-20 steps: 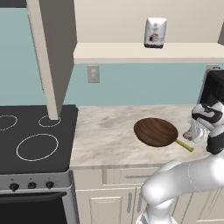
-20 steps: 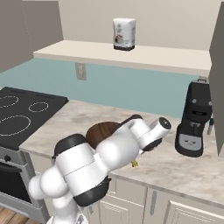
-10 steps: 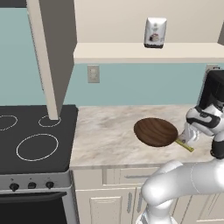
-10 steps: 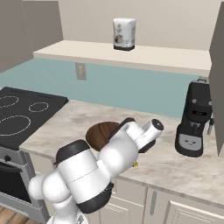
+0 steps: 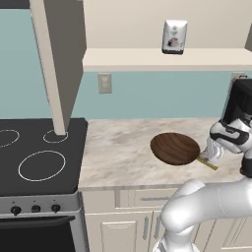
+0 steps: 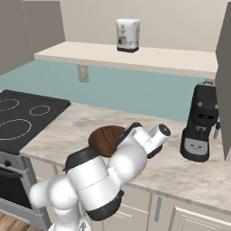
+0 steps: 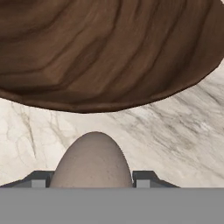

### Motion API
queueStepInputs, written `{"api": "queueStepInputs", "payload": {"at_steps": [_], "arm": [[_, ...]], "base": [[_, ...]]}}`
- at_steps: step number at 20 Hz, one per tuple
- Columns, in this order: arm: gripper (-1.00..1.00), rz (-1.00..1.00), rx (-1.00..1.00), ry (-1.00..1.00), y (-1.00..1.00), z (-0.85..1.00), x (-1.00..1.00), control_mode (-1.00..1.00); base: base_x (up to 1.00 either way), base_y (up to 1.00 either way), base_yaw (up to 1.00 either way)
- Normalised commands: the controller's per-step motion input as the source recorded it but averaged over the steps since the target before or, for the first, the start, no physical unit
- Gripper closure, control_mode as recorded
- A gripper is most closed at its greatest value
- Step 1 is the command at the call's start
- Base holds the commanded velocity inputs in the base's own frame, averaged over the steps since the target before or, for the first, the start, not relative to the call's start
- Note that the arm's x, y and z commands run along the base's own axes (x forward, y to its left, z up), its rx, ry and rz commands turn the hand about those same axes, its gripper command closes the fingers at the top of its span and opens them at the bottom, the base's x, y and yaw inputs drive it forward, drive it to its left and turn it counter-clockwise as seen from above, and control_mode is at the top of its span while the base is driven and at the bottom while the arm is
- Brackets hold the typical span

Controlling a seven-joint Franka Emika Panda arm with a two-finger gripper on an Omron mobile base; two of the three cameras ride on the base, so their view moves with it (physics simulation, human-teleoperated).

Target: Pick the egg and butter from the fridge and place them by the bowl for mixing.

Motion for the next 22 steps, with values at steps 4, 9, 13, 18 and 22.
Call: {"api": "queueStepInputs", "payload": {"at_steps": [4,9,13,18,22], "arm": [[-1.00,0.01,0.00,0.00,0.00,-0.03,0.09,-1.00],[-1.00,0.00,0.00,0.00,0.00,0.00,0.00,-1.00],[-1.00,0.00,0.00,0.00,0.01,0.00,0.00,-1.00],[-1.00,0.00,0.00,0.05,0.05,0.00,0.00,-1.00],[-1.00,0.00,0.00,0.10,0.00,0.30,0.00,-1.00]], "base": [[0.00,0.00,0.00],[0.00,0.00,0.00],[0.00,0.00,0.00],[0.00,0.00,0.00],[0.00,0.00,0.00]]}}
